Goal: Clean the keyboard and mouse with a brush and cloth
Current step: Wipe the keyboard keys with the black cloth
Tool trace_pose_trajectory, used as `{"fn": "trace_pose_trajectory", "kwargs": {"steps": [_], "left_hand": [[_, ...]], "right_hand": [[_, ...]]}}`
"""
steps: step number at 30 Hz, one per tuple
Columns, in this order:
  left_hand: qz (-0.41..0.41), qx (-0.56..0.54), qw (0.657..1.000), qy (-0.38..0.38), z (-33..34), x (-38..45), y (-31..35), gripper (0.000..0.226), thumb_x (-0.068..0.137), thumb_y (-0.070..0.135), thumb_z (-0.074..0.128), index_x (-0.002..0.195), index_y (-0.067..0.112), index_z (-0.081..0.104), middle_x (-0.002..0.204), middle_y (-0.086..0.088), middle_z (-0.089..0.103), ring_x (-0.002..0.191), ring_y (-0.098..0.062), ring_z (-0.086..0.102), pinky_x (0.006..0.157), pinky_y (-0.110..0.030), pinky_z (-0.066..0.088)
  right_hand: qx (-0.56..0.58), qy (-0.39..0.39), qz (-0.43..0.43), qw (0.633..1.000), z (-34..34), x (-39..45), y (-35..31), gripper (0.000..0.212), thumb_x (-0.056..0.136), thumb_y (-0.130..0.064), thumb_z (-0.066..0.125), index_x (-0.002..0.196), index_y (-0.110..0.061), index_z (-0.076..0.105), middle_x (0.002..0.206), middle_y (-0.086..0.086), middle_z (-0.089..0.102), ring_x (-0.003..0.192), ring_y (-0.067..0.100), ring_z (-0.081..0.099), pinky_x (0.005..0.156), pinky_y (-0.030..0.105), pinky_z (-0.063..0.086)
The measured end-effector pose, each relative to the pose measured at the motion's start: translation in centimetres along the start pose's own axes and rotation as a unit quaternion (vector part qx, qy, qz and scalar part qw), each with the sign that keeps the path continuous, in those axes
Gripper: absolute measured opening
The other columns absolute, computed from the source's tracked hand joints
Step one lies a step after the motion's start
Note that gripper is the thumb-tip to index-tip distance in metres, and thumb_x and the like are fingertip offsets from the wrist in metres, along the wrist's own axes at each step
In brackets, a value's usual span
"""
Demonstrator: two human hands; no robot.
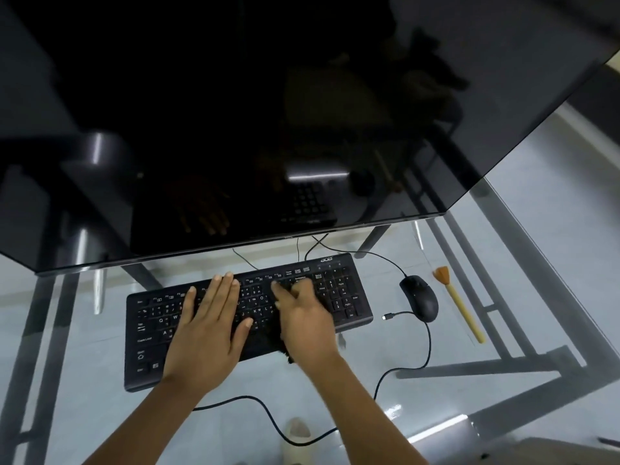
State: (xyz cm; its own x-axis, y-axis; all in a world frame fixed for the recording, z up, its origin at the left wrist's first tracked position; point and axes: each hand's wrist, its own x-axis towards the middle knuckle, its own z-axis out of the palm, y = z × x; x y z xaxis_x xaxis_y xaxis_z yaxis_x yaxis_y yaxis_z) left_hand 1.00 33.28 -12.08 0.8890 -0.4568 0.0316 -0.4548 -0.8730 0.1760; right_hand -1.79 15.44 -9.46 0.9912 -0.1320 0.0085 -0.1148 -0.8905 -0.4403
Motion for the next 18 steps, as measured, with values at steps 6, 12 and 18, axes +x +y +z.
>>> {"fn": "trace_pose_trajectory", "kwargs": {"steps": [6, 12, 18], "left_hand": [[0.001, -0.004, 1.000, -0.003, 0.2, -0.1, -0.3, 0.068, 0.099, 0.054, 0.018, 0.151, 0.009, 0.019, 0.160, -0.003, 0.016, 0.149, -0.015, 0.006, 0.118, -0.049, 0.010], [0.000, 0.001, 1.000, -0.001, 0.2, -0.1, -0.3, 0.069, 0.098, 0.055, 0.019, 0.151, 0.010, 0.021, 0.160, -0.003, 0.017, 0.149, -0.015, 0.006, 0.118, -0.048, 0.009], [0.001, 0.003, 1.000, -0.002, 0.2, -0.1, -0.3, 0.070, 0.099, 0.056, 0.019, 0.151, 0.010, 0.020, 0.160, -0.003, 0.016, 0.149, -0.016, 0.006, 0.118, -0.049, 0.010]], "right_hand": [[0.003, 0.114, 0.240, 0.964, -4.0, 4.1, 5.7, 0.031, 0.100, -0.017, 0.044, 0.128, -0.017, 0.059, 0.113, 0.007, 0.045, 0.065, 0.024, 0.056, 0.067, 0.031, 0.045], [0.015, -0.007, 0.060, 0.998, -0.3, 2.7, -1.2, 0.036, 0.098, -0.016, 0.045, 0.132, -0.023, 0.054, 0.121, 0.001, 0.042, 0.095, 0.027, 0.062, 0.079, 0.032, 0.052], [-0.027, 0.042, 0.194, 0.980, -4.0, 4.8, 6.3, 0.044, 0.092, -0.007, 0.053, 0.131, -0.028, 0.056, 0.126, 0.009, 0.043, 0.085, 0.029, 0.065, 0.084, 0.040, 0.055]]}}
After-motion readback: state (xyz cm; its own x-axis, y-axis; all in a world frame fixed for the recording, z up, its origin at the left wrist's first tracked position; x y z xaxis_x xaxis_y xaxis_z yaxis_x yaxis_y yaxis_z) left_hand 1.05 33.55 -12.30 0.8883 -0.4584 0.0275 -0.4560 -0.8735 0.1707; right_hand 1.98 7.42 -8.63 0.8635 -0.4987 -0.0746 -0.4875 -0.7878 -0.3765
